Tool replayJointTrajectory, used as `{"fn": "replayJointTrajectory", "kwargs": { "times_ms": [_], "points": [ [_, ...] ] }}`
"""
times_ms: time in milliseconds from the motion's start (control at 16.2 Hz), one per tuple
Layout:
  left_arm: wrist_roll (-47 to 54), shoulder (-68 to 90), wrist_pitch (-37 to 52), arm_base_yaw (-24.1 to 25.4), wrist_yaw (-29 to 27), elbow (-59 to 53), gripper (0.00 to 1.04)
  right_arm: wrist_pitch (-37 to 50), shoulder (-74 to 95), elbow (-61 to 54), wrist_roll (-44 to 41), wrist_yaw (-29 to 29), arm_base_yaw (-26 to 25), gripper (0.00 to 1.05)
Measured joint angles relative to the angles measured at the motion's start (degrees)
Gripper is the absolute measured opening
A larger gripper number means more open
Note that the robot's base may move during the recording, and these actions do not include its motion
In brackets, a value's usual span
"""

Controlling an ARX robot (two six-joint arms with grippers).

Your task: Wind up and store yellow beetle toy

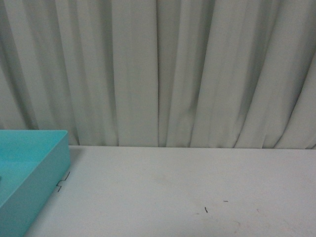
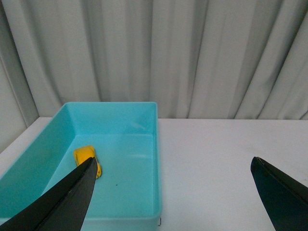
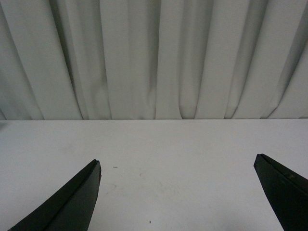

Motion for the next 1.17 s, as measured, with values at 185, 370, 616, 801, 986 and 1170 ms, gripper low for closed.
{"fn": "replayJointTrajectory", "kwargs": {
  "times_ms": [185, 370, 616, 801, 986, 1170],
  "points": [
    [0.0, 0.0, 0.15, 0.0, 0.0, 0.0, 0.98, -0.02, 0.0, 0.0, 0.02, 0.0, 0.0, 0.98],
    [0.0, 0.0, -0.04, 0.0, 0.0, 0.0, 0.98, -0.07, 0.04, 0.0, 0.0, 0.0, 0.0, 0.98],
    [0.0, 0.0, 0.33, 0.0, 0.0, 0.0, 0.98, 0.22, -0.07, 0.0, 0.02, 0.0, 0.0, 0.98],
    [0.0, 0.0, 0.07, 0.0, 0.0, 0.0, 0.98, 0.13, -0.04, 0.0, 0.02, 0.02, 0.0, 0.98],
    [0.0, 0.0, 0.07, 0.0, 0.0, 0.0, 0.98, 0.02, -0.04, 0.0, 0.02, 0.0, 0.0, 0.98],
    [0.0, 0.0, 0.07, 0.0, 0.0, 0.0, 0.98, 0.02, -0.04, 0.0, 0.02, 0.0, 0.0, 0.98]
  ]
}}
